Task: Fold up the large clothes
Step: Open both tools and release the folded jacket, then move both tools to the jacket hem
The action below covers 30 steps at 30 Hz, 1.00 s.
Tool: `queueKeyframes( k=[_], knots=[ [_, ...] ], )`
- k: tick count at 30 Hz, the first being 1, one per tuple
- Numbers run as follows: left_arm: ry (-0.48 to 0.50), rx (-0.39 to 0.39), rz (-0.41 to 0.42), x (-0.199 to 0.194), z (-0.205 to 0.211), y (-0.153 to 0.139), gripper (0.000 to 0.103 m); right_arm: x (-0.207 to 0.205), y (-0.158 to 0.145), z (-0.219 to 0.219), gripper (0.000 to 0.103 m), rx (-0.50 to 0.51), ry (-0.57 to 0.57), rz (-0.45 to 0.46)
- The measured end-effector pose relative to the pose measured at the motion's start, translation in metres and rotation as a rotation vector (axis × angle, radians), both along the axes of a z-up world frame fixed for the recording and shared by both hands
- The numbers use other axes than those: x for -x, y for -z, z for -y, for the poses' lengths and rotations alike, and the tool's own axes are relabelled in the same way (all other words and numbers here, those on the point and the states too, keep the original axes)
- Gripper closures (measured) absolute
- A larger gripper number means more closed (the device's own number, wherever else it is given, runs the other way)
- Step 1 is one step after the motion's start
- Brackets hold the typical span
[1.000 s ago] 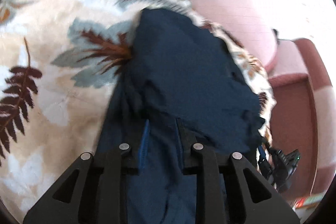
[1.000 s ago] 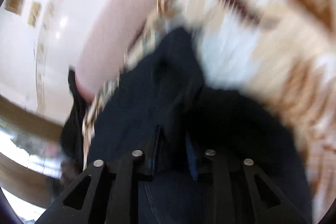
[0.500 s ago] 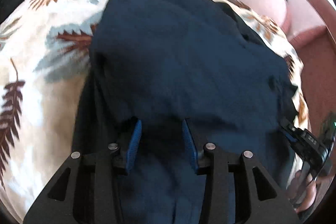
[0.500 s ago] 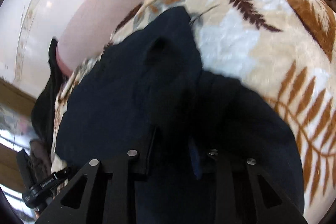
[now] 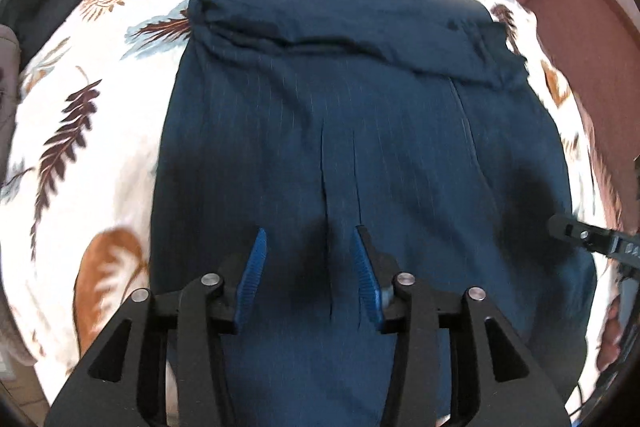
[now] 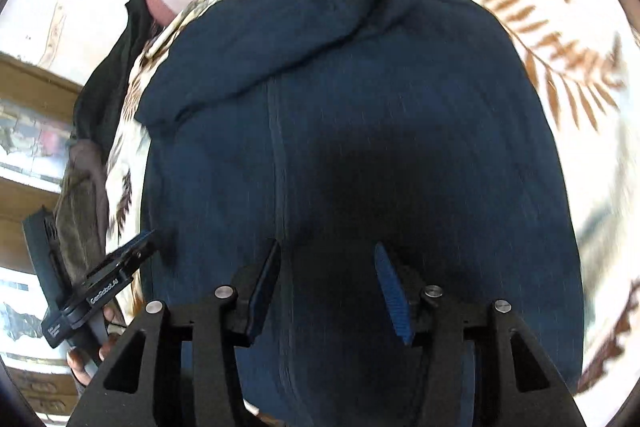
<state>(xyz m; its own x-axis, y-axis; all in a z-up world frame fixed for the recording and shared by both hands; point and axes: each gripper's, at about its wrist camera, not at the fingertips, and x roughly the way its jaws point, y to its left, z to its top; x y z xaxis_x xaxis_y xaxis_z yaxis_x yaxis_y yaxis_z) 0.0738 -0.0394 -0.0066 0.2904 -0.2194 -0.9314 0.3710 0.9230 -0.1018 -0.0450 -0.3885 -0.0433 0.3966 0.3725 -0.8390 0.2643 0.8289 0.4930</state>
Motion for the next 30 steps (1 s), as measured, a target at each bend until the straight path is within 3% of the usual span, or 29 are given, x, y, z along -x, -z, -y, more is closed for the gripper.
queueKeyframes(
  k=[6,11,19,23,30],
  knots=[
    [0.029,-0.044,-0.008,0.028,-0.023,0.0,0.045,0.039,-0.011,0.023,0.045,0.033,0.042,0.007],
    [-0.005,-0.04,-0.112,0.034,-0.072,0.012,0.04,0.067,-0.014,0.055,0.041,0.14,0.104,-0.006],
    [-0.053,0.024,-0.26,0.044,-0.107,0.037,0.038,0.101,0.011,0.088,0.038,0.069,0.185,-0.032],
    [-0.044,0.084,-0.291,0.054,-0.105,0.041,0.029,0.105,0.03,0.082,0.038,-0.073,0.111,-0.019],
    [-0.038,0.125,-0.326,0.07,-0.093,0.048,0.021,0.097,0.032,0.065,0.038,-0.125,0.034,0.034]
  ],
)
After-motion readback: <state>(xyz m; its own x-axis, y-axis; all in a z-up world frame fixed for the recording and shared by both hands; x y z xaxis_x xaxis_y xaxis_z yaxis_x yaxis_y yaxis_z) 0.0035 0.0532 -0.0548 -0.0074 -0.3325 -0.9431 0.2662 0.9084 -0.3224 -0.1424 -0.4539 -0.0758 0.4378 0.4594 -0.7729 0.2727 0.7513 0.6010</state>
